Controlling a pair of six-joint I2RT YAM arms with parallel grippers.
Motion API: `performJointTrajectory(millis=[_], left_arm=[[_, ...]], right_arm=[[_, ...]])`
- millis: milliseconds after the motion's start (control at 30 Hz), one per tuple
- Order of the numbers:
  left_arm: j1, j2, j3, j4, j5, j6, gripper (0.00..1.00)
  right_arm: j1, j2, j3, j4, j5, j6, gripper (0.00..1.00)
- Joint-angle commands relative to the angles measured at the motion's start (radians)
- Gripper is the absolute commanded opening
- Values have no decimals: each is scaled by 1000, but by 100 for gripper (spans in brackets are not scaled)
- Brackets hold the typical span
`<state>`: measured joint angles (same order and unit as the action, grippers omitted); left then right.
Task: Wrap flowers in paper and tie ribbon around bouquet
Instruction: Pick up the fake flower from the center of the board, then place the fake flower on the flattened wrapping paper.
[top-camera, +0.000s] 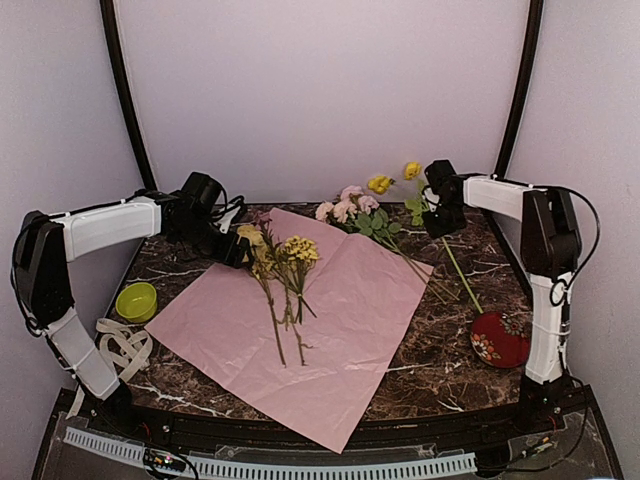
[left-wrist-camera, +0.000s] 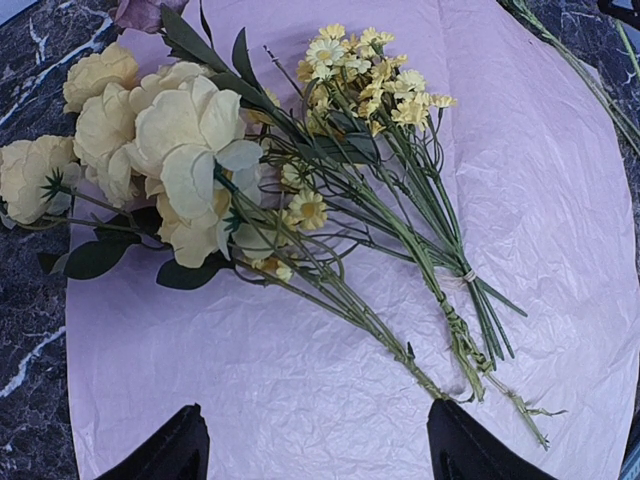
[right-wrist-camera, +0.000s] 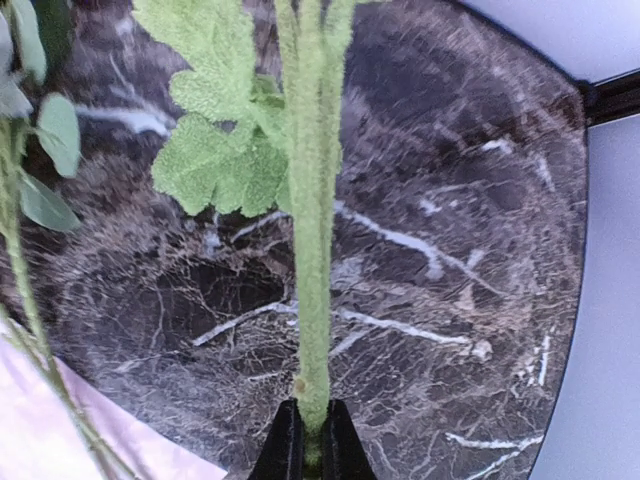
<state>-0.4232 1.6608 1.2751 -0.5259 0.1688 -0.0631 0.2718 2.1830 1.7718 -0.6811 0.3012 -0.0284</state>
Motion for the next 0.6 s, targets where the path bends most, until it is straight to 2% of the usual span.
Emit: performJointTrajectory(millis=[0, 133, 233, 400, 567], left_arm=[[5, -1, 26, -23, 13, 14, 78], [5, -2, 25, -22, 13, 14, 78], [5, -2, 25, -23, 13, 15, 78], [5, -3, 26, -22, 13, 14, 78], [5, -10, 27, -26, 17, 11, 78]], right_arm=[[-7, -195, -60, 130, -21, 73, 0], [-5, -308, -110, 204, -119, 140, 0], [8, -373, -139, 248, -255, 219, 0], [139, -436, -216, 390, -387, 354, 0], [288, -407, -264, 624, -548, 543, 0]])
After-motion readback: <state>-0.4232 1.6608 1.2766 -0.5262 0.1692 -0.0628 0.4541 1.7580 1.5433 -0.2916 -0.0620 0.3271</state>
